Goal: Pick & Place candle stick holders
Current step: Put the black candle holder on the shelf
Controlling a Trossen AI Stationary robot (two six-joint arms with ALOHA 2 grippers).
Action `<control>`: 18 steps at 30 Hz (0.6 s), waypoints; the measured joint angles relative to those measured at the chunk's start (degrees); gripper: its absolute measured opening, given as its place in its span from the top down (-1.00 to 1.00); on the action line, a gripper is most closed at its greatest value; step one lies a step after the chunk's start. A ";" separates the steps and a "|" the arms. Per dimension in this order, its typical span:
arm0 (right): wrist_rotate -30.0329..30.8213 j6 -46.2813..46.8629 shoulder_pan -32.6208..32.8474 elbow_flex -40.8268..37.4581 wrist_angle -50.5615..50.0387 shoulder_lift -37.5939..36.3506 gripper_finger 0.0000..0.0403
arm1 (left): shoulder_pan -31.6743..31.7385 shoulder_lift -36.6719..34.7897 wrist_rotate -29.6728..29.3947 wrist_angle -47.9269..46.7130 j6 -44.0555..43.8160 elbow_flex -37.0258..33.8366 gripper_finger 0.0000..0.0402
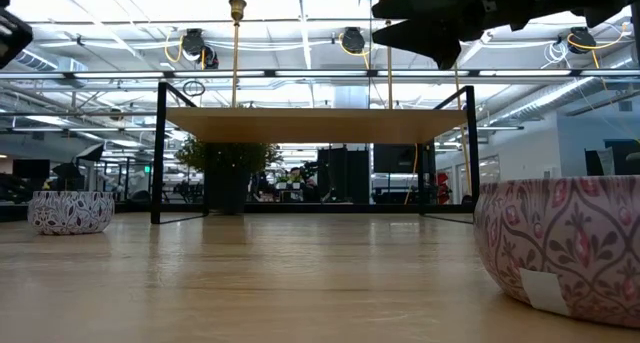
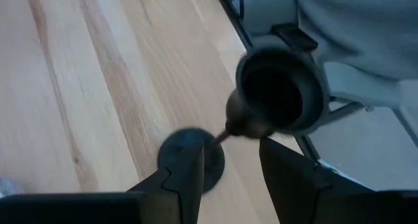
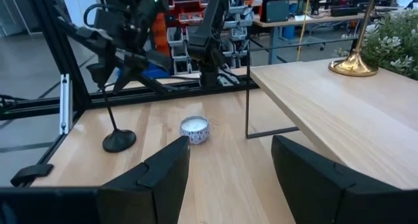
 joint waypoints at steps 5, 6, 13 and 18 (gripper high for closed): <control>0.01 -0.02 0.00 0.00 0.06 0.00 -0.05 | 0.02 0.00 -0.52 4.64 4.91 0.00 0.24; 0.01 -0.02 0.00 0.00 0.04 0.00 -0.05 | 0.02 0.00 -0.53 5.78 6.03 0.00 0.24; 0.00 -0.03 0.00 0.00 0.04 0.00 -0.05 | 0.02 0.00 -3.21 7.23 9.39 0.02 0.24; 0.00 -0.04 0.00 0.00 0.02 0.00 -0.05 | 0.04 0.00 -3.31 7.23 9.39 0.02 0.25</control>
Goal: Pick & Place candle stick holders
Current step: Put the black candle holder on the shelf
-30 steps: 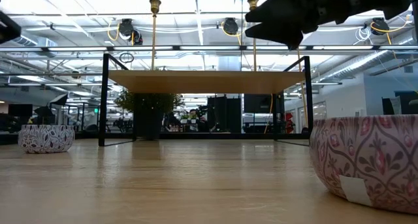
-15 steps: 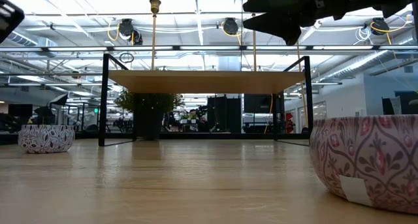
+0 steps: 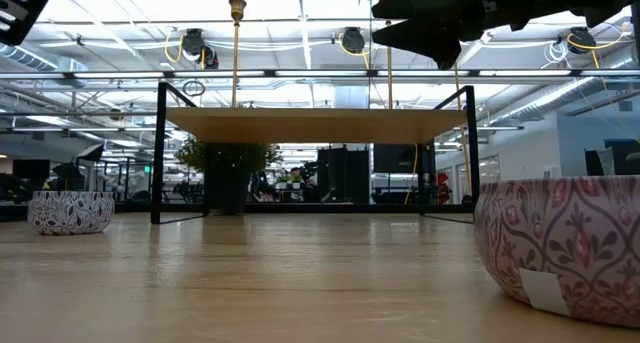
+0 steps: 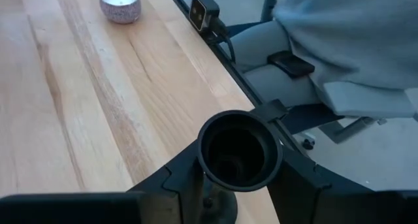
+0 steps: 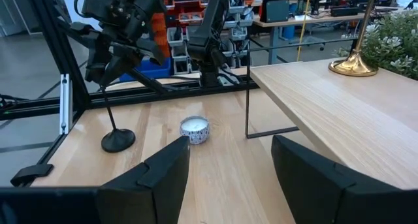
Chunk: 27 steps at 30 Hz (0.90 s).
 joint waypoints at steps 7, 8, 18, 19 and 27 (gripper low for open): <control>0.00 0.00 0.01 0.00 0.00 0.00 -0.05 | 0.04 0.00 0.03 0.74 2.36 0.00 0.39; 0.00 0.00 0.01 0.00 0.00 0.00 -0.05 | 0.04 0.00 -0.04 1.50 3.16 0.00 0.43; 0.07 -0.02 0.00 0.00 0.08 0.00 -0.05 | 0.75 -0.02 -6.53 16.34 8.33 0.00 0.42; 0.07 -0.02 -0.02 0.00 0.15 0.00 -0.05 | 1.30 -0.02 -6.67 18.45 9.47 0.00 0.41; 0.13 -0.02 -0.13 0.00 0.15 0.00 -0.05 | 7.96 -0.02 -8.04 31.99 19.25 0.04 0.44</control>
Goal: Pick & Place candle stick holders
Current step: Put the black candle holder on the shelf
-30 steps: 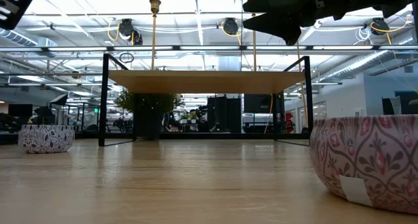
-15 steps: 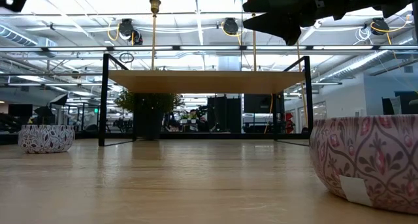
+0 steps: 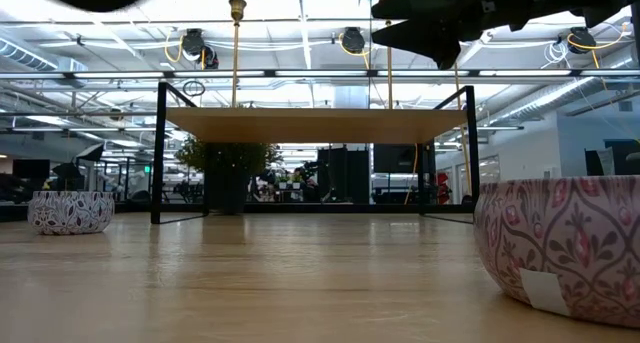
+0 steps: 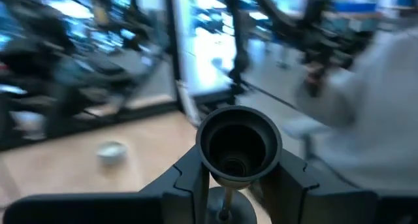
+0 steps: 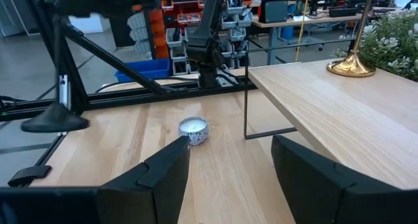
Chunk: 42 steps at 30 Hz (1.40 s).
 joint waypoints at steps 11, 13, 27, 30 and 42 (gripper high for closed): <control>-0.02 0.08 0.00 0.00 -2.85 0.00 -0.05 | 15.19 -0.02 -4.55 -0.49 5.88 7.58 0.43; -0.07 0.13 0.00 0.00 -4.80 0.00 -0.05 | 18.23 -0.04 -4.54 -3.29 5.87 10.32 0.43; -7.96 0.25 0.13 0.02 -14.48 0.00 -0.05 | 36.41 9.39 -3.95 -9.86 8.02 22.89 0.41; -11.68 0.26 0.14 0.00 -14.71 0.00 -0.05 | 39.70 12.19 -4.50 -9.59 6.00 24.73 0.41; -15.19 0.25 0.17 0.00 -15.97 0.00 -0.05 | 43.87 21.33 -12.61 -4.24 0.99 26.23 0.41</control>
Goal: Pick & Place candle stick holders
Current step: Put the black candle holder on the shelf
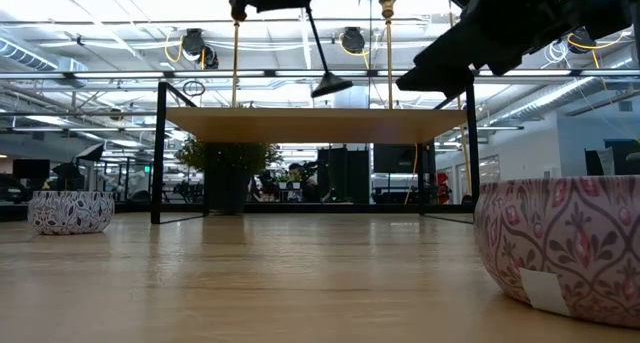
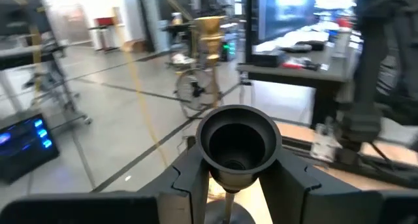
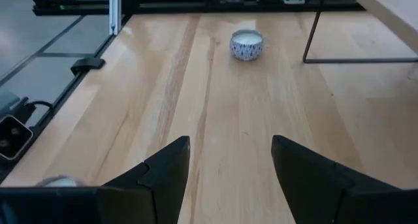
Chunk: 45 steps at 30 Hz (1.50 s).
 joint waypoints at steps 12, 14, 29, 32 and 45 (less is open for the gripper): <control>0.04 -0.01 0.00 0.00 -0.35 0.00 -0.05 | -2.30 4.24 -19.75 6.36 -1.25 0.00 0.40; 0.11 0.01 0.00 0.00 -0.35 0.00 -0.05 | -2.01 4.26 -21.35 6.11 -1.45 0.00 0.40; 0.20 0.01 0.00 0.00 0.78 0.00 -0.05 | 1.30 4.24 -21.24 -0.18 -6.84 -0.02 0.40; 0.20 0.00 0.00 0.01 1.11 0.00 -0.05 | 1.92 4.24 -20.74 -0.46 -6.98 -0.02 0.40; 0.22 0.01 -0.02 0.00 1.42 0.00 -0.05 | 5.12 4.26 -13.70 -2.61 -10.22 -0.02 0.40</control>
